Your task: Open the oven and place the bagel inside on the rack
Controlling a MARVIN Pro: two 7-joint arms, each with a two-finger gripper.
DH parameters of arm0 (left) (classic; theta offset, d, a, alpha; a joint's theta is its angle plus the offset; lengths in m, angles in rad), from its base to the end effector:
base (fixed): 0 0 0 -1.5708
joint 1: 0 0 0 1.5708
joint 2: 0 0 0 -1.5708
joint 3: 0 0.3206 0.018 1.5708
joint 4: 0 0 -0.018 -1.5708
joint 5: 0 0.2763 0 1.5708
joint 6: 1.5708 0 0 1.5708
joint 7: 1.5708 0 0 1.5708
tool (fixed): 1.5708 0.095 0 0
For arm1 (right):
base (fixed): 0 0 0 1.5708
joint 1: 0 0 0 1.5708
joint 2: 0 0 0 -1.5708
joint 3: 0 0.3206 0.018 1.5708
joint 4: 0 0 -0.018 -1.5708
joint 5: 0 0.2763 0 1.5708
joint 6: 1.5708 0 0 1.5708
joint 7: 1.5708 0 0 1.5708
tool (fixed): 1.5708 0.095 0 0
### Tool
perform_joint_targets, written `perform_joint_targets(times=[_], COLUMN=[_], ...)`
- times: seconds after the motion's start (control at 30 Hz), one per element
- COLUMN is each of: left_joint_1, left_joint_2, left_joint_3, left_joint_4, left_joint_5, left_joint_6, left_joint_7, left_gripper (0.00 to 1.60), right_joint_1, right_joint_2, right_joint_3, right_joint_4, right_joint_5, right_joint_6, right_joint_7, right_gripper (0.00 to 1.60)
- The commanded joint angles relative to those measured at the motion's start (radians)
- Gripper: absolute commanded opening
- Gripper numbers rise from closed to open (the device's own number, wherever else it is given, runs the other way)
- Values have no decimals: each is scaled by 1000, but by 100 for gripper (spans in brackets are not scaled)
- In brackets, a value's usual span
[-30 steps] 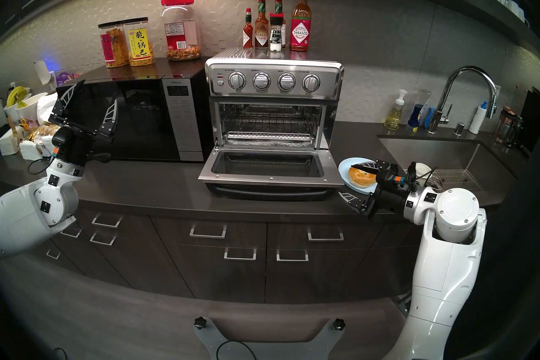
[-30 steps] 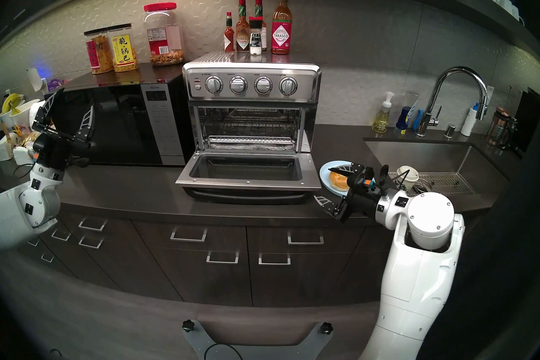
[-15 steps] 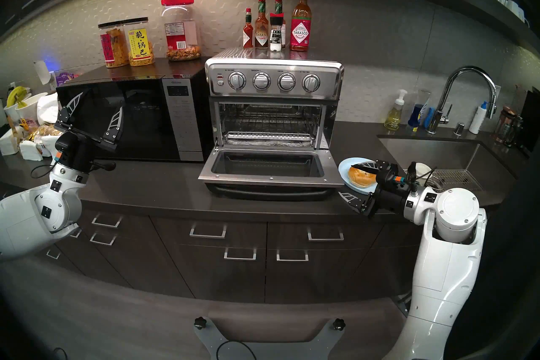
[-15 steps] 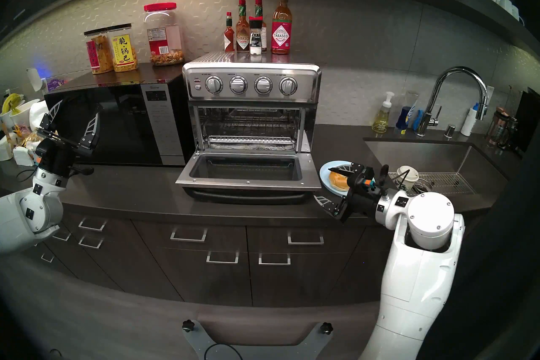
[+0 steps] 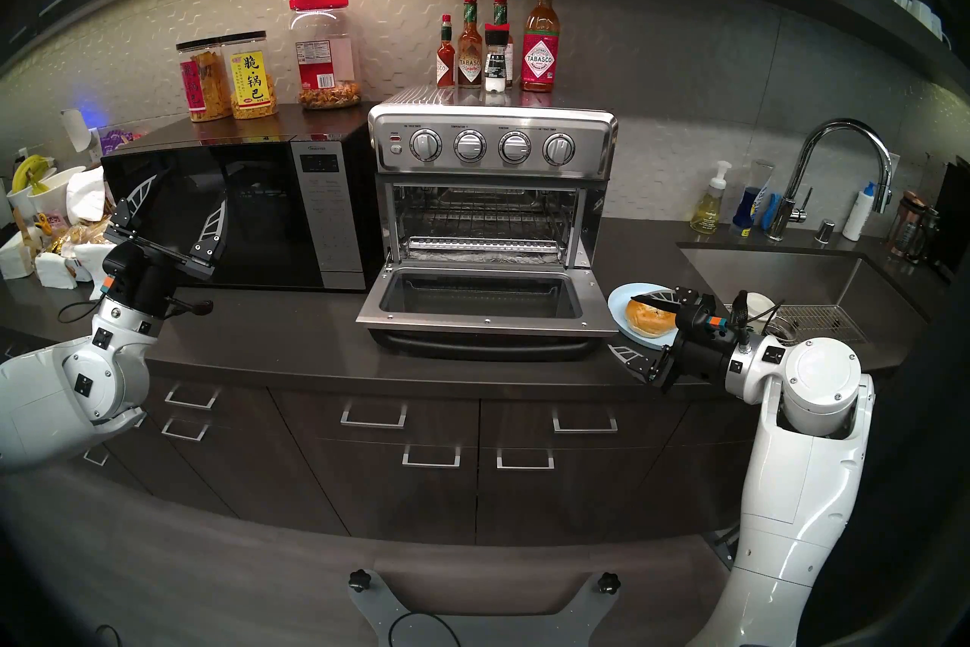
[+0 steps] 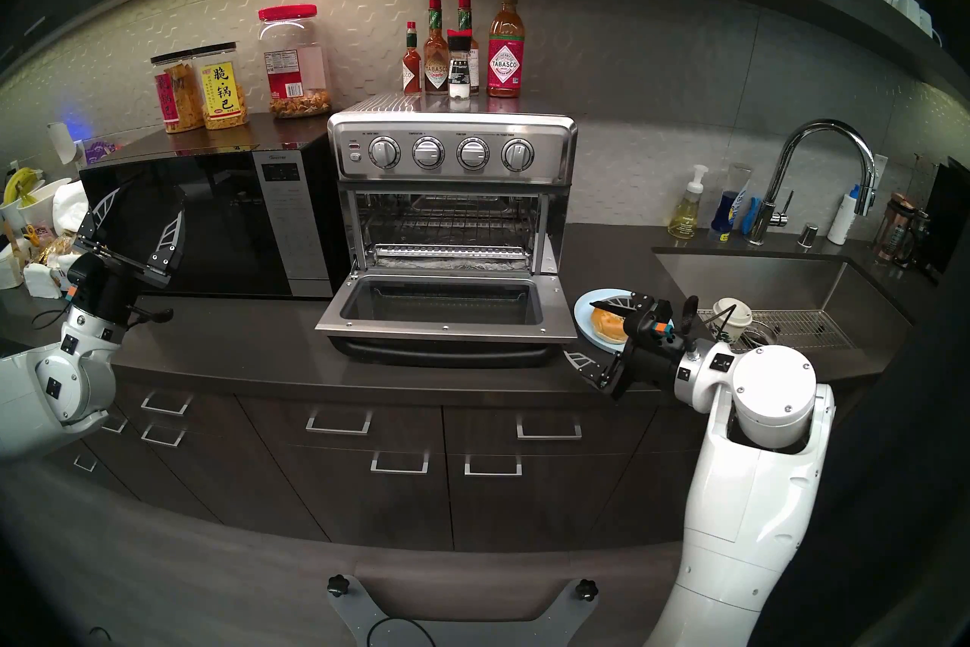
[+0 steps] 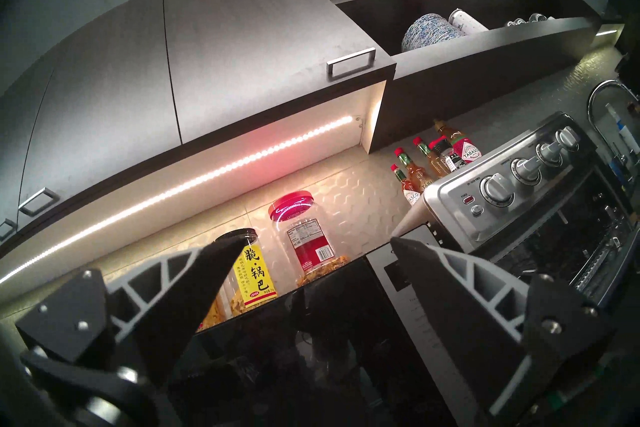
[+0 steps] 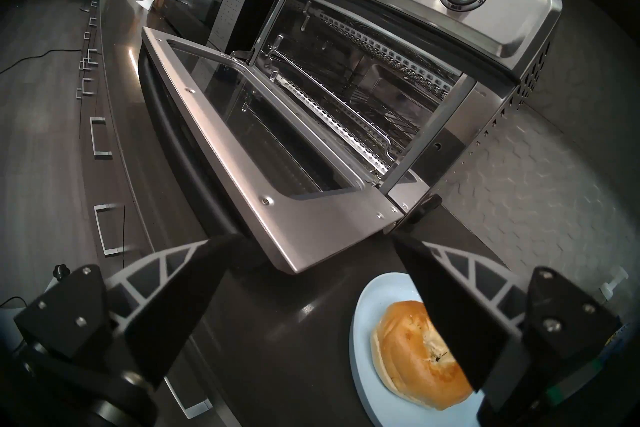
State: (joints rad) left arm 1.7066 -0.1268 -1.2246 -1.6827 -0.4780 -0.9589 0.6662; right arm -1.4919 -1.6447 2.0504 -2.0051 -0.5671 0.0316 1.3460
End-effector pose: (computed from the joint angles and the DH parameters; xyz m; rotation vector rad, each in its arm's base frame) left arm 0.3286 0.2687 -0.1180 -1.2064 0.5605 -2.6101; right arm 0.3364 -0.0579 -0.2366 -2.0719 -1.3745 -1.8517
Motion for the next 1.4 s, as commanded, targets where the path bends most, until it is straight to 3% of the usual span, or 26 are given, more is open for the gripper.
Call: perform_joint_targets(times=[0.0, 0.47, 0.87, 1.37], left_joint_1=[8, 37, 63, 92], left_joint_2=[13, 16, 17, 18], left_joint_3=[-37, -72, -105, -142], left_joint_4=[-8, -12, -12, -10], left_joint_5=[-40, -109, -167, -232], left_joint_6=[-1, -1, -1, -1], left_joint_7=[-20, -84, -144, -216], left_gripper=[160, 160, 160, 160], right_joint_1=[12, 41, 62, 152], right_joint_2=[0, 31, 80, 160], right_joint_3=[-2, 18, 40, 55], right_joint_4=[-19, -58, -28, 97], right_joint_5=[7, 2, -24, -100], right_joint_6=[-2, -5, -23, -51], right_joint_7=[-1, -5, -2, -20], right_gripper=[160, 160, 160, 160])
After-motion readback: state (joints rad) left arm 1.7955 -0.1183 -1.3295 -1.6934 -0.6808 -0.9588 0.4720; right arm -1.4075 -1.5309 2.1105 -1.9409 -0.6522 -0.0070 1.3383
